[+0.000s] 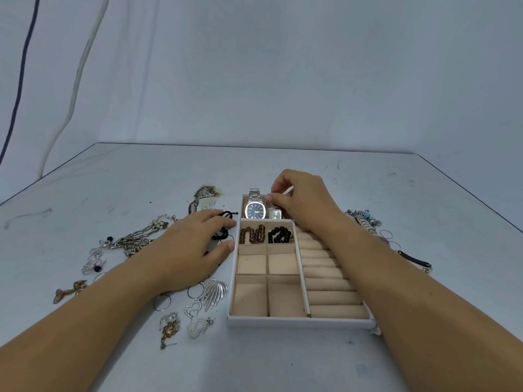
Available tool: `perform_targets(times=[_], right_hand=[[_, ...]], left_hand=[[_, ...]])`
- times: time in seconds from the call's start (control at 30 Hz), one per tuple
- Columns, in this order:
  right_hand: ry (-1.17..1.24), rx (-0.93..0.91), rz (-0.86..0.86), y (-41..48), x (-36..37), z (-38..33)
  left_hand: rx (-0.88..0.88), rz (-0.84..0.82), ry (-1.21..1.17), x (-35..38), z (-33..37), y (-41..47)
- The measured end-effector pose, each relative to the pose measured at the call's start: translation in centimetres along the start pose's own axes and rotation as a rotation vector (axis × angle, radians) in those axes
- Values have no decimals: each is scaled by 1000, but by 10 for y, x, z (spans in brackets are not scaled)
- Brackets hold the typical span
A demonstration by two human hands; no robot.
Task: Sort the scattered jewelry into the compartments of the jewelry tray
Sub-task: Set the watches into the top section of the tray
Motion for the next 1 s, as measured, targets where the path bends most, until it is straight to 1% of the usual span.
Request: perform_targets(times=[0.3, 0.47, 0.7, 0.83, 1.0], right_hand=[[-122, 15, -75, 1, 4, 3], [-118, 43, -137, -2, 6, 5], [-67, 55, -121, -10, 0, -2], [-91, 79, -122, -11, -16, -4], [-174, 91, -114, -15, -62, 3]], left_hand=[[5, -6, 5, 0, 0, 1], [9, -5, 10, 0, 1, 0], [11, -5, 5, -2, 2, -1], [-2, -12, -14, -6, 0, 0], [8, 97, -74, -31, 11, 1]])
Point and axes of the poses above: each hand's wrist, its own y-axis towards the middle knuckle, its own x-axis out of the palm, z = x × y, the point moved 6 cm from there along y, towards the middle knuckle, and after that the axes turned 10 degrees about y, right-handed, at the moved point
